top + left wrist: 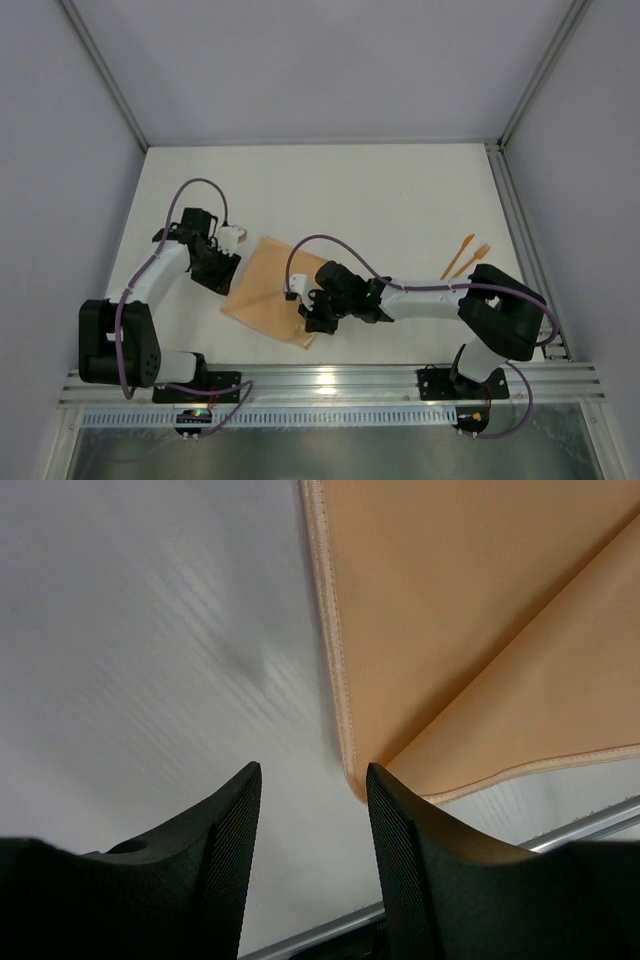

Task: Fold the napkin into a case and place the utensils inside
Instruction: Fold the top corner of the square-folded napkin at the center of the board, then move the upper triangle-folded napkin to the center of the board.

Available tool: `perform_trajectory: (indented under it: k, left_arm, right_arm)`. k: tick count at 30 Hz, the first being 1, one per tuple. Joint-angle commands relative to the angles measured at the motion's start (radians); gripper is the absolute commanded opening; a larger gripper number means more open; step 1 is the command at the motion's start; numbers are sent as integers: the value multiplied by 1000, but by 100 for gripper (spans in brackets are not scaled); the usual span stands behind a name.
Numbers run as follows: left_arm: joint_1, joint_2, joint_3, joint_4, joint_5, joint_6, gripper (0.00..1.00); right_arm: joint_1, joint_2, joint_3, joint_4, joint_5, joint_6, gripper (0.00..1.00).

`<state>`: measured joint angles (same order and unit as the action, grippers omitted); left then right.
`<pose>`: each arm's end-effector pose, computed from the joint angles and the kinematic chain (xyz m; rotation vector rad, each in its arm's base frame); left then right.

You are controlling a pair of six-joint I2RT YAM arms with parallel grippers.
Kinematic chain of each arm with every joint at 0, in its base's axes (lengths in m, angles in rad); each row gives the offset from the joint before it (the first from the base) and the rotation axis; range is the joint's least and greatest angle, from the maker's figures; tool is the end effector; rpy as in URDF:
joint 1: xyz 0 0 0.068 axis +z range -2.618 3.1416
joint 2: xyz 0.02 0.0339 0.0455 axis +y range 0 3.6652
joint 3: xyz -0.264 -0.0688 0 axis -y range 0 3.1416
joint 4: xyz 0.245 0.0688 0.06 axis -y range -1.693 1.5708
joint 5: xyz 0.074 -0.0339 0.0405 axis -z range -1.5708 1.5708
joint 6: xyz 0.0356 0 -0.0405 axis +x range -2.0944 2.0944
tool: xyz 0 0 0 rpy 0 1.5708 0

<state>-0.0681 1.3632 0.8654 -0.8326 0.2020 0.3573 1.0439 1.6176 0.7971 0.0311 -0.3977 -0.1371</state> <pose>0.2344 -0.0231 0.2018 0.6393 2.7938 -0.2375 0.1483 0.2823 0.1631 -1.5398 1.9304 0.8897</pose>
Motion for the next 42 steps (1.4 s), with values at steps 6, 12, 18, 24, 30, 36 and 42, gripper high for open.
perform_trajectory:
  k: [6,12,18,24,30,36,42]
  left_arm:
    - [-82,-7,8,-20,-2,23,49]
    - [-153,-1,-35,-3,-52,28,50]
    - [-168,5,-58,20,-82,23,50]
    - [-176,2,-63,26,-82,19,49]
    - [-177,-19,-68,23,-76,23,49]
    - [-177,-53,-63,-3,-53,31,49]
    - [-180,-124,-71,-29,-13,54,49]
  right_arm:
    - [31,-59,-62,85,11,-21,8]
    - [31,-65,-79,93,31,-21,20]
    - [33,-126,-91,44,60,-24,47]
    - [110,-304,-122,-68,118,-29,51]
    - [90,-368,-139,62,141,124,51]
    - [79,-136,-50,117,148,205,25]
    - [70,-45,-122,233,123,266,20]
